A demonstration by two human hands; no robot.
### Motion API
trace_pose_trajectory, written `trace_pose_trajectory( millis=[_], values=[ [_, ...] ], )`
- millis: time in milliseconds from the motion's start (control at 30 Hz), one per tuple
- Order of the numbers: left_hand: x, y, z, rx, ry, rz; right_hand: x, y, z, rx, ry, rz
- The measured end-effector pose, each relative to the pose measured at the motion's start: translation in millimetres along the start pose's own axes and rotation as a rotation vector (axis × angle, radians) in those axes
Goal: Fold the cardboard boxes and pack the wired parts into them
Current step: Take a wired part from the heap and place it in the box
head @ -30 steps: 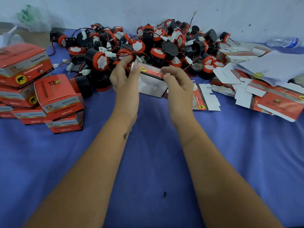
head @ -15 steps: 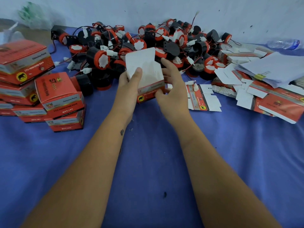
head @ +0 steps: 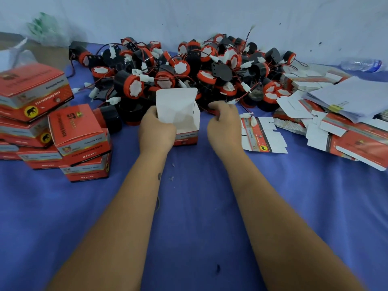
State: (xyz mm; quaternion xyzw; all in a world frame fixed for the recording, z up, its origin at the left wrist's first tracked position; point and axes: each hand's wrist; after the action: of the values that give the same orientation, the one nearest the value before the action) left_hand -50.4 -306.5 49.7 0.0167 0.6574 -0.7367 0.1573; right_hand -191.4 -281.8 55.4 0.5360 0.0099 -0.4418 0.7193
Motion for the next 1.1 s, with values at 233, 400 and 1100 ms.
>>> trace_pose_trajectory(
  millis=[233,400,1100],
  values=[
    [6,0,-4,0.017,-0.018,0.102,14,-14,50,0.089,0.117,-0.123],
    [6,0,-4,0.014,-0.016,0.137,26,-28,63,0.124,0.105,-0.243],
    [-1,-7,-14,0.029,0.024,-0.206,-27,-9,-6,0.307,-0.266,0.764]
  ],
)
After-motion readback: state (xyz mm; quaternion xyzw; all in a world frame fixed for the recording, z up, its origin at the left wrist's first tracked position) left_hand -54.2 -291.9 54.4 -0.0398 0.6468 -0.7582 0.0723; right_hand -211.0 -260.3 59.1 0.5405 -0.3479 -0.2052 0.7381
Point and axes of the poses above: each hand's wrist, its own z-axis towards the middle knuckle, its own x-axis out of the palm, y = z × x, and after that the axes turned 4 degrees about -y, right-handed
